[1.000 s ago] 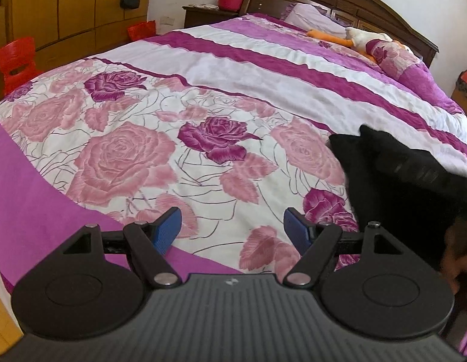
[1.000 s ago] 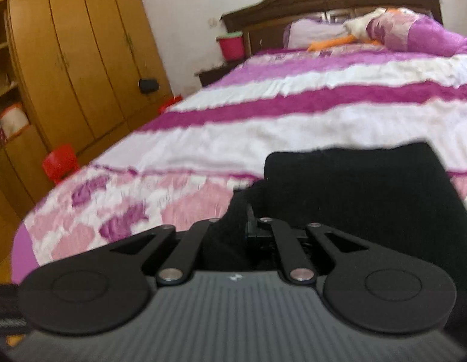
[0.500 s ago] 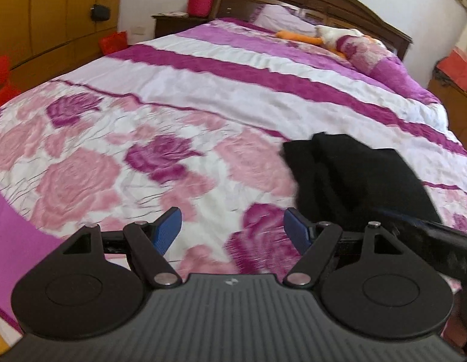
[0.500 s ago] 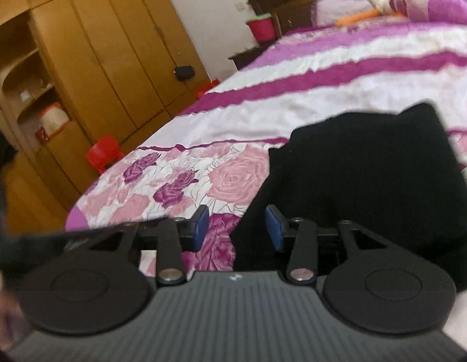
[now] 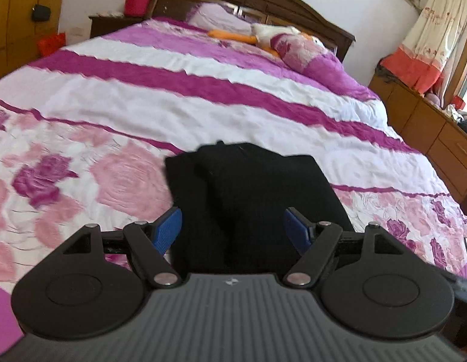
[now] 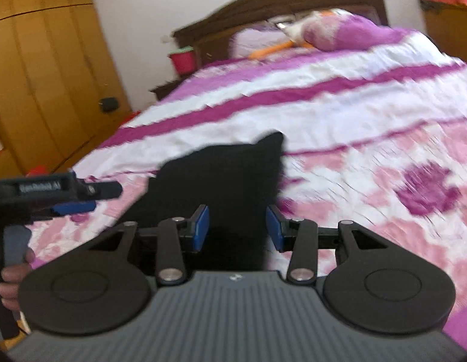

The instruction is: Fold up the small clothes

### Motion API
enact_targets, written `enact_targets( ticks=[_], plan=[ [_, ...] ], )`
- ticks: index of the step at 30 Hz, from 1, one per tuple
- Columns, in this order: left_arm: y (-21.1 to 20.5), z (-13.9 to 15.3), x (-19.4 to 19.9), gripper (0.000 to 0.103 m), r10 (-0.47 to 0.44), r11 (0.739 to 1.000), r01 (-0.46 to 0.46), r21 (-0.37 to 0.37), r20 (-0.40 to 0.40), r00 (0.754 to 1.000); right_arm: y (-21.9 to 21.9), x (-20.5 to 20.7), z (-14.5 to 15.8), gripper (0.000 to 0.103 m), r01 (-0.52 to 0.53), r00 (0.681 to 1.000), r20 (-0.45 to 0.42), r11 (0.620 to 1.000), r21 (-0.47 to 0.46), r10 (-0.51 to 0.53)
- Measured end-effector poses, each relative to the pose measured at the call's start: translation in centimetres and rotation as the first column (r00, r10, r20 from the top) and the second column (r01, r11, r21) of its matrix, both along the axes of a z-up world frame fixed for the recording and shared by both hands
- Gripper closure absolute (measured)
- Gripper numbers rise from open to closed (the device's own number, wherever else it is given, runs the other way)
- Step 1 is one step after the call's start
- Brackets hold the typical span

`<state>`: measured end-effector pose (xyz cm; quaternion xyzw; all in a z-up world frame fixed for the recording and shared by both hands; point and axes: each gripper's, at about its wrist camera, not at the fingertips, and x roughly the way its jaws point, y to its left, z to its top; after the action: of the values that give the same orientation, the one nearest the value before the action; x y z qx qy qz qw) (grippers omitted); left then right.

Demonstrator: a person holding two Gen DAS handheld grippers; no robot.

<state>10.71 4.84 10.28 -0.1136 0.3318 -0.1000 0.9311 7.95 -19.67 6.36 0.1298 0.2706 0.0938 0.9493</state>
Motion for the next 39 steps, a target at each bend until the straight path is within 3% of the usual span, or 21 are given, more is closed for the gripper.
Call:
enact_targets(
  ticks=[9,18,20,21,23,24,25,27,29,35,38,39],
  plan=[
    [-1.2,-3.5,1.7,0.024,0.014,0.999,-0.01,0.036,-0.109,0.994,-1.3,-0.9,-2.8,0.057,-0.095,0.994,-0.052,0.995,0.001,0.095],
    [-0.8,-5.1,2.6,0.027,-0.035,0.996,0.024,-0.086,-0.124,0.992,0.4,0.8,-4.8,0.057,-0.107,0.992,-0.062,0.994,-0.016,0.105],
    [-0.8,-5.3,2.5,0.055,-0.034,0.997,0.026,-0.078,-0.109,0.994,0.6,1.2,-5.1,0.057,-0.105,0.993,-0.051,0.994,-0.022,0.103],
    [-0.7,-5.0,2.3,0.076,-0.039,0.996,0.032,-0.082,-0.092,0.995,0.7,1.3,-5.1,0.057,-0.103,0.994,-0.046,0.994,-0.025,0.102],
    [0.0,-4.0,1.8,0.089,-0.011,0.996,0.005,-0.094,-0.065,0.998,0.9,1.4,-5.1,0.062,-0.102,0.994,-0.027,0.995,-0.017,0.101],
    [0.2,-3.5,1.5,0.09,0.004,0.996,-0.008,-0.086,-0.048,0.999,0.9,1.3,-4.9,0.076,-0.106,0.994,-0.011,0.994,-0.005,0.106],
    [0.5,-2.9,1.1,0.091,0.023,0.997,-0.025,-0.07,-0.027,0.999,1.0,1.2,-4.6,0.079,-0.111,0.994,0.001,0.994,0.0,0.111],
    [1.0,-2.7,0.7,0.091,0.027,0.999,-0.027,-0.039,-0.02,0.999,1.4,0.6,-4.1,0.082,-0.109,0.993,0.03,0.993,-0.051,0.11],
    [1.4,-3.7,1.0,0.091,0.015,0.999,-0.017,-0.029,-0.064,0.998,1.9,0.3,-4.0,0.082,-0.11,0.993,0.025,0.987,-0.115,0.114],
    [1.3,-3.9,1.0,0.09,-0.006,0.998,0.002,-0.063,-0.055,0.998,1.8,0.3,-4.6,0.078,-0.137,0.991,-0.025,0.982,-0.132,0.134],
    [1.4,-3.4,1.4,0.076,-0.004,0.996,0.0,-0.086,-0.048,0.999,1.1,-0.1,-3.8,0.076,-0.155,0.988,-0.046,0.982,-0.111,0.151],
    [1.4,-3.2,1.5,0.065,-0.001,0.996,-0.003,-0.089,-0.041,0.999,0.9,-0.3,-3.4,0.076,-0.161,0.986,-0.051,0.982,-0.101,0.157]
  ],
)
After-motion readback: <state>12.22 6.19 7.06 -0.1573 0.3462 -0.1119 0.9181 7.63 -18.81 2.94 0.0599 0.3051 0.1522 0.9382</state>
